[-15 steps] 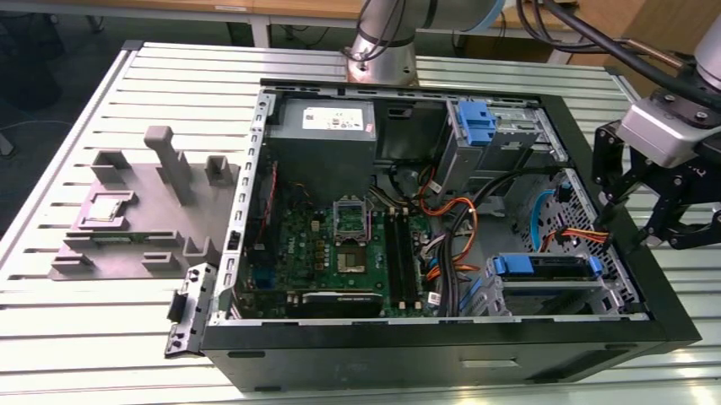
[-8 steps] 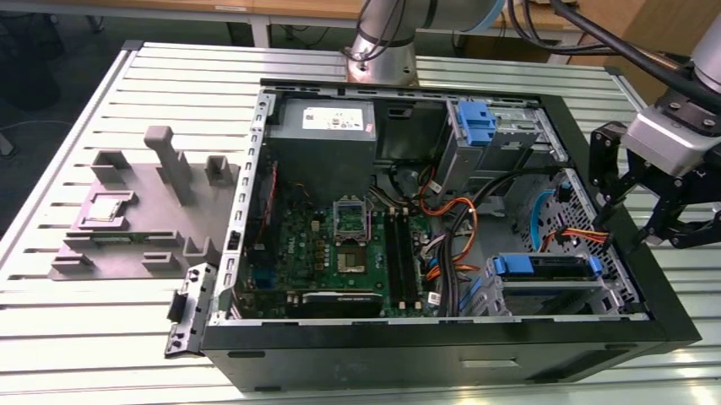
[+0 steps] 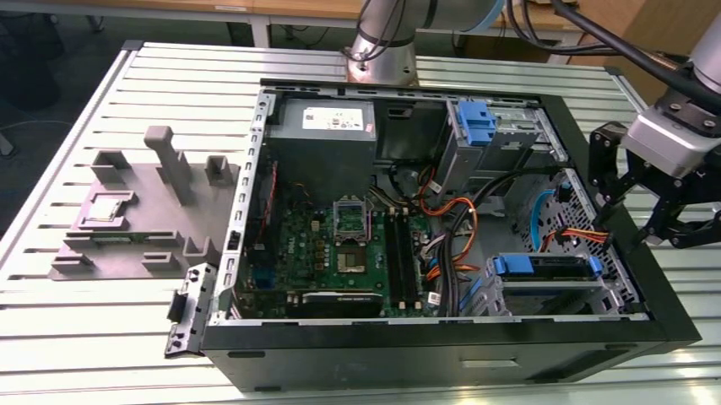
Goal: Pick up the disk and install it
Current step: 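Insert the first disk wire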
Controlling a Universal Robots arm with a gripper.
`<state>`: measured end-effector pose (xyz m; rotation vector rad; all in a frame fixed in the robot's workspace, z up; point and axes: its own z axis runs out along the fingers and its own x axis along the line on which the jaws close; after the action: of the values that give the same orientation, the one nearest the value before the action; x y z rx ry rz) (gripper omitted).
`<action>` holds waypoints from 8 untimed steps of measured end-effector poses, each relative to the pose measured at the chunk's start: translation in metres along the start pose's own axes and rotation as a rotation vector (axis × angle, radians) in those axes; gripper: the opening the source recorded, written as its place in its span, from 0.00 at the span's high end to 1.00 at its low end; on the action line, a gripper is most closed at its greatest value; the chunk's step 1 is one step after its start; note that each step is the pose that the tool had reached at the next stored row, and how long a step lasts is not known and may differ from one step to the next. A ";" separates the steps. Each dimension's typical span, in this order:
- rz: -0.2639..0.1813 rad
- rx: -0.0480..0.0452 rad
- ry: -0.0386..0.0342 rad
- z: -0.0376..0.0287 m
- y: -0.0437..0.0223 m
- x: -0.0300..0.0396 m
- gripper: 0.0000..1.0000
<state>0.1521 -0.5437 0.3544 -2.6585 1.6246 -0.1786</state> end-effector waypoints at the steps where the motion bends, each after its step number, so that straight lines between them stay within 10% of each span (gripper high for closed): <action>1: -0.011 0.0010 -0.0008 0.0003 0.0003 -0.0001 0.57; 8: -0.075 0.0065 -0.0059 0.0034 0.0032 -0.0004 0.57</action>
<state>0.1495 -0.5448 0.3508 -2.7144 1.5207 -0.1768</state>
